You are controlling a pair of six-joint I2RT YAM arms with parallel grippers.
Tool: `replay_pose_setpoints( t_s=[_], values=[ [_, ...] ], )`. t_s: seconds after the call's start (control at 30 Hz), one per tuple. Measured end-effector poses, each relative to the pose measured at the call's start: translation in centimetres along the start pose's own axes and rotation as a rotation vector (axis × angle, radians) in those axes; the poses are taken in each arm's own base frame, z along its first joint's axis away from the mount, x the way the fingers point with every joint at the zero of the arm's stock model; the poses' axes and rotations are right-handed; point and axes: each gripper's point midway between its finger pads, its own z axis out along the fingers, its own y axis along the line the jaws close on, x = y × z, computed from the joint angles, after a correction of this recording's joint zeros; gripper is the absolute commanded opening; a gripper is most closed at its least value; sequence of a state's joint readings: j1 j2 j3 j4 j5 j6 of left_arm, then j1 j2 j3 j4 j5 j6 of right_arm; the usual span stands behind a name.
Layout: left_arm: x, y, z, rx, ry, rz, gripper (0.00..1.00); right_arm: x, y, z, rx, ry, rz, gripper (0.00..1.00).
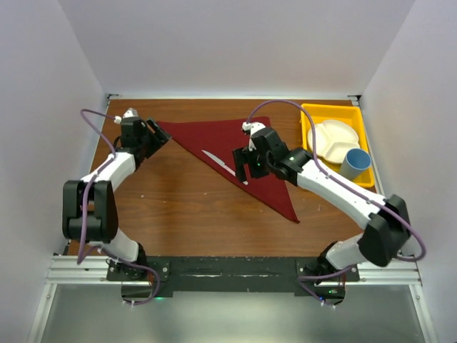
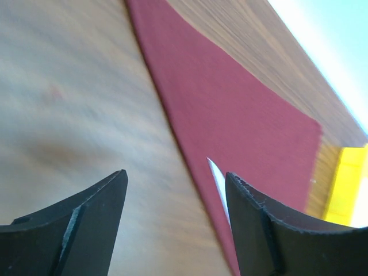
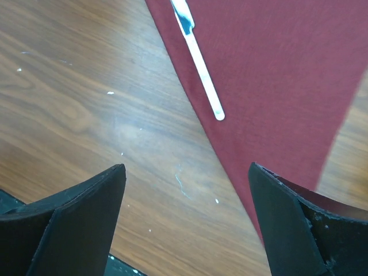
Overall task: Fold the napkin, place the utensils inside, and roll it up
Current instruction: Fold the napkin
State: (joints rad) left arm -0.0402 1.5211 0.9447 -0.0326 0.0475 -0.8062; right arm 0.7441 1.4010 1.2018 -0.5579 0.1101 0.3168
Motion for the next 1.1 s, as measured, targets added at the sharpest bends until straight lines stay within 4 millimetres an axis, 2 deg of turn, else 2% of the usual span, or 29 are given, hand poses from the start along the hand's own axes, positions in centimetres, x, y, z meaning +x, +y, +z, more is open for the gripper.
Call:
replay_pose_setpoints(
  t_s=[0.07,0.2,0.33,0.47,0.8,0.97,1.1],
  values=[
    [-0.7,1.1,1.8,0.016,0.017,0.024,0.69,0.2,-0.5,1.6,-0.004,0.033,0.033,0.85],
    [-2.1,1.9,5.8,0.071,0.053,0.053,0.66,0.3,-2.2,4.4,-0.013,0.083,0.099,0.84],
    [-3.0,3.1,9.2,0.091,0.067,0.054,0.65,0.2,-3.5,5.0,-0.014,0.095,0.134,0.84],
    [-3.2,3.9,11.9,0.100,0.081,0.049,0.65,-0.5,-3.5,4.9,-0.029,0.080,0.137,0.83],
    [-4.4,3.5,15.8,0.131,0.060,0.058,0.59,-0.6,-3.5,4.8,-0.043,0.081,0.112,0.82],
    [-5.1,3.5,16.8,0.125,0.044,0.053,0.50,-0.7,-3.8,4.7,-0.039,0.078,0.100,0.82],
    [-5.5,3.5,17.7,0.125,0.036,0.050,0.39,-1.0,-4.0,4.2,-0.039,0.066,0.091,0.82]
  ],
)
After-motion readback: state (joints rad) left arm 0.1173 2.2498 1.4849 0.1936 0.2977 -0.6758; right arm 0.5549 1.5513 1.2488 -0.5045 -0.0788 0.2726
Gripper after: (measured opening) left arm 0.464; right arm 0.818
